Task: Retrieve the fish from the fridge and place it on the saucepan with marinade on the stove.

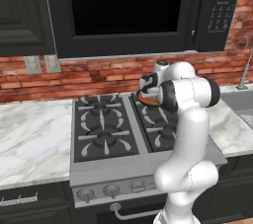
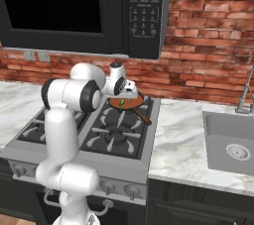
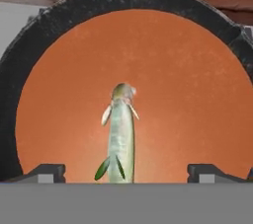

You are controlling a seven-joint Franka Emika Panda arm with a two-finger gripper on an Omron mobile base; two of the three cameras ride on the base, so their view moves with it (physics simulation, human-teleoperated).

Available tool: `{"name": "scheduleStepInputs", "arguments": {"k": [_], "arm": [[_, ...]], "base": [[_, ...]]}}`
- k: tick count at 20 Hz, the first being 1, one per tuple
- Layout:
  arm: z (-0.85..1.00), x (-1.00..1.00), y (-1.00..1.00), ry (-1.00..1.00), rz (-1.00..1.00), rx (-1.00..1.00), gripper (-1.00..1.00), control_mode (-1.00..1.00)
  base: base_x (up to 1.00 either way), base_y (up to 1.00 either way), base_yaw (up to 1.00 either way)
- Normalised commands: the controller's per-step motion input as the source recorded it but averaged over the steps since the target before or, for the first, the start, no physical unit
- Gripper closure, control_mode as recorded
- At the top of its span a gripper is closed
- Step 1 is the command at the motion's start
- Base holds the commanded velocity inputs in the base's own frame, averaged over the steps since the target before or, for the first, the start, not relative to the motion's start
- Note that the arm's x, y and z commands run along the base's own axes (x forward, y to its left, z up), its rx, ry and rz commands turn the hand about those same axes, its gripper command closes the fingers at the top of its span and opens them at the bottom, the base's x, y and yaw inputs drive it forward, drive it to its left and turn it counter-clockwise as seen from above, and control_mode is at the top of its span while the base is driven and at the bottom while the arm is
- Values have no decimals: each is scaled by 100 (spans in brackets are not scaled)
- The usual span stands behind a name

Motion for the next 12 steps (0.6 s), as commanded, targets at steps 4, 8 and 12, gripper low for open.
{"name": "scheduleStepInputs", "arguments": {"k": [4, 8, 12], "arm": [[6, -53, 0, -6, 0, 0, -100, -100], [14, -48, 0, -5, 0, 0, -100, -100], [28, -48, 0, -3, 0, 0, -100, -100]], "base": [[0, 0, 0], [0, 0, 0], [0, 0, 0]]}}
